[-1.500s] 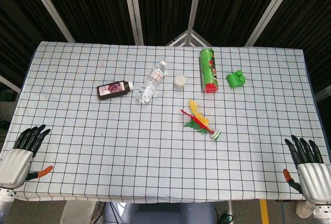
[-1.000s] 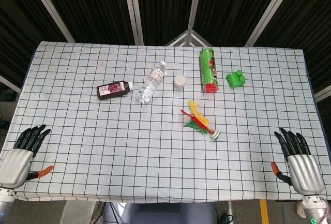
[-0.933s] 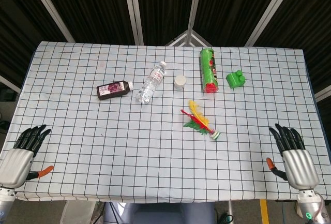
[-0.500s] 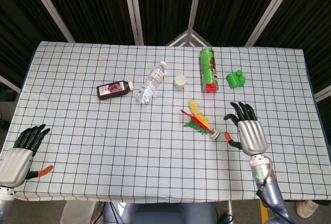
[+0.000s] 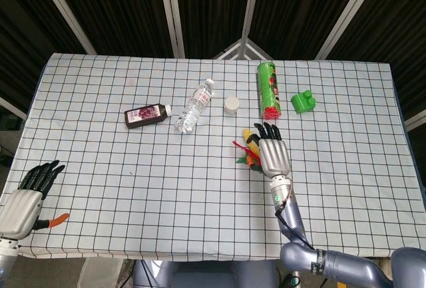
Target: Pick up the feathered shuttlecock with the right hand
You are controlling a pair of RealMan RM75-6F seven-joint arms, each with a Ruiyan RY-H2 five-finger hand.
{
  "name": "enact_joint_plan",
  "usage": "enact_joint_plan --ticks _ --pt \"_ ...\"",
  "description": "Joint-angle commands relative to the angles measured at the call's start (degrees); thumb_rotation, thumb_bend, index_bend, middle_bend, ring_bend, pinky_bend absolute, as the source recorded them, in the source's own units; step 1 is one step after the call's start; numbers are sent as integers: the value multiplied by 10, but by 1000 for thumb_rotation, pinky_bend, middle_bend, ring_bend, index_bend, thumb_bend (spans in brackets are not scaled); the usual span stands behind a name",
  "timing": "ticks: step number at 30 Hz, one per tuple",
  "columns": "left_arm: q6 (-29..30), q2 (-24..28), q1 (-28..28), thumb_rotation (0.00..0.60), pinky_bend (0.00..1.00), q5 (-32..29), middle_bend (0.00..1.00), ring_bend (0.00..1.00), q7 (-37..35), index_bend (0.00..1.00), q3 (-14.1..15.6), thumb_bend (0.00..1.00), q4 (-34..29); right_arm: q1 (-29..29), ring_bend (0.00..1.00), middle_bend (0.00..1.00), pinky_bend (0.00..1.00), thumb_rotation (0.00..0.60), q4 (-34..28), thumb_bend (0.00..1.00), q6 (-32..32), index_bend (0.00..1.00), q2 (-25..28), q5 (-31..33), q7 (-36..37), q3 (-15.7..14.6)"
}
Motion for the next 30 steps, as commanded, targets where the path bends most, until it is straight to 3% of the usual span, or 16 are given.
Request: enact_joint_plan --ticks 1,16,30 --pt "-2 2 -1 600 0 1 0 0 -3 0 1 0 -2 22 0 142 0 600 44 400 -9 414 -28 19 4 10" --pt "-6 2 -4 600 0 3 0 0 -1 0 2 0 -7 32 0 148 0 600 99 400 -10 418 -63 35 35 -4" --pt "-10 2 -7 600 0 1 0 0 -3 0 1 0 -8 26 0 201 0 600 127 400 -12 527 -67 42 53 -14"
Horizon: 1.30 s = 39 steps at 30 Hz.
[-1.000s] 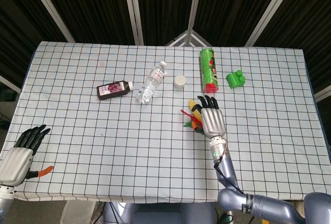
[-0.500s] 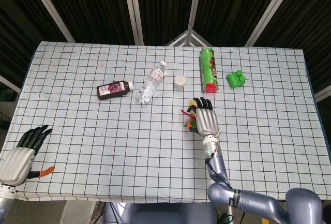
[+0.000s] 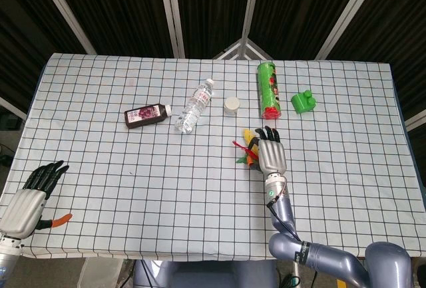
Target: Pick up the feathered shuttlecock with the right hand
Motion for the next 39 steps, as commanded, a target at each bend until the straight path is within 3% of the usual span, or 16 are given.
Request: enact_joint_plan --ticks 1,14,22,32,39 --pt "-1 0 -1 600 0 0 0 0 1 0 0 0 -1 -2 0 201 0 600 2 400 -1 527 -4 1 6 -2" --pt "-4 -1 -3 600 0 -3 0 0 -1 0 -1 0 -3 8 0 201 0 600 41 401 -9 527 -25 3 15 2" --pt "-8 0 -5 600 0 -4 0 0 -1 0 -1 0 -5 2 0 213 0 600 30 571 -13 592 -20 -4 30 -3" --pt "-7 1 -4 600 0 -3 0 0 0 0 1 0 -6 -31 0 214 0 600 -91 583 24 599 49 -42 32 -18" --pt "-2 1 -1 600 0 -1 0 0 10 0 2 0 -6 -82 0 214 0 600 -214 584 74 599 163 -78 36 -25"
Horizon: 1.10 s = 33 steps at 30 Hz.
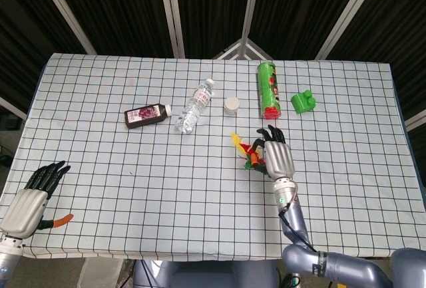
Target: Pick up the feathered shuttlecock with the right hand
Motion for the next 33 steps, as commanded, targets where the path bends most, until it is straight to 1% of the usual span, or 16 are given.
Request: enact_joint_plan --ticks 1,5,10,16,22,33 --pt "2 -2 1 600 0 0 0 0 7 0 -1 0 1 -42 0 214 0 600 -74 583 36 599 79 -22 2 -9" --pt "2 -6 2 600 0 -3 0 0 20 0 -2 0 0 -74 0 214 0 600 -113 583 47 599 128 -25 29 -18" --pt "4 -11 3 600 0 -5 0 0 33 0 -4 0 -2 -97 0 214 0 600 -132 583 48 599 152 -29 64 -32" --pt "2 -16 4 600 0 -14 0 0 47 0 -7 0 -4 -108 0 214 0 600 -122 583 48 599 148 -46 85 -49" --pt "2 -16 4 600 0 -15 0 0 48 0 -7 0 -4 -109 0 214 0 600 -112 584 50 599 142 -50 96 -48" --pt "0 -15 4 600 0 -14 0 0 48 0 -7 0 -4 -114 0 214 0 600 -101 583 52 599 126 -60 106 -57"
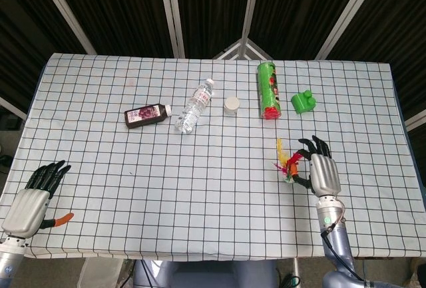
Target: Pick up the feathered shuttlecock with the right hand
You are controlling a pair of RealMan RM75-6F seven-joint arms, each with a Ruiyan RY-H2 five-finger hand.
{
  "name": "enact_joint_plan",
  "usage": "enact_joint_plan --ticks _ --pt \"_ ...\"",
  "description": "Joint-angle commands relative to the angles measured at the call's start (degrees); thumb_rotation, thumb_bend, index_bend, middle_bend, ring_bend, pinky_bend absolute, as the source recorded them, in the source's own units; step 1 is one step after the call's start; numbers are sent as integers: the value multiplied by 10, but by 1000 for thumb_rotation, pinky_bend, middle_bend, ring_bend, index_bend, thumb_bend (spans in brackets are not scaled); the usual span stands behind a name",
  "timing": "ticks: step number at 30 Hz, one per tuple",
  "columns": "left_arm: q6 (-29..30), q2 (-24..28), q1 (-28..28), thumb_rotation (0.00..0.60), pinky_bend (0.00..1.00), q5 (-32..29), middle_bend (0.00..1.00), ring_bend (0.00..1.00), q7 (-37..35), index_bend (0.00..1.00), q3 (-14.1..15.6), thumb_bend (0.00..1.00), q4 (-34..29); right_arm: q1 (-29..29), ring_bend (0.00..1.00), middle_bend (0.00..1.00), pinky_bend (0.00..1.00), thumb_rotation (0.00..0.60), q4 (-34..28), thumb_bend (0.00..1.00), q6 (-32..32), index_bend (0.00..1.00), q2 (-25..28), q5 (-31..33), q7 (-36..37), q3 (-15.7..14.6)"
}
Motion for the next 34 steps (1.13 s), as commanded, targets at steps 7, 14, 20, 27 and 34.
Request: enact_joint_plan --ticks 7,14,20,27,34 --pt "0 0 0 600 0 1 0 0 0 0 1 0 0 -3 0 214 0 600 10 584 0 599 -12 1 5 -2" --pt "-1 0 0 600 0 1 0 0 0 0 1 0 0 -16 0 186 0 600 5 583 1 379 5 3 -11 -18" --pt "1 0 0 600 0 3 0 0 0 0 1 0 0 -32 0 12 0 600 -16 519 8 0 38 4 -25 -30" --pt "6 -1 2 600 0 6 0 0 -1 0 0 0 4 -66 0 0 0 600 -33 482 34 0 114 -58 -36 -70" --pt "12 -6 2 600 0 9 0 0 8 0 -3 0 11 -116 0 0 0 600 -28 459 73 0 198 -130 -21 -124"
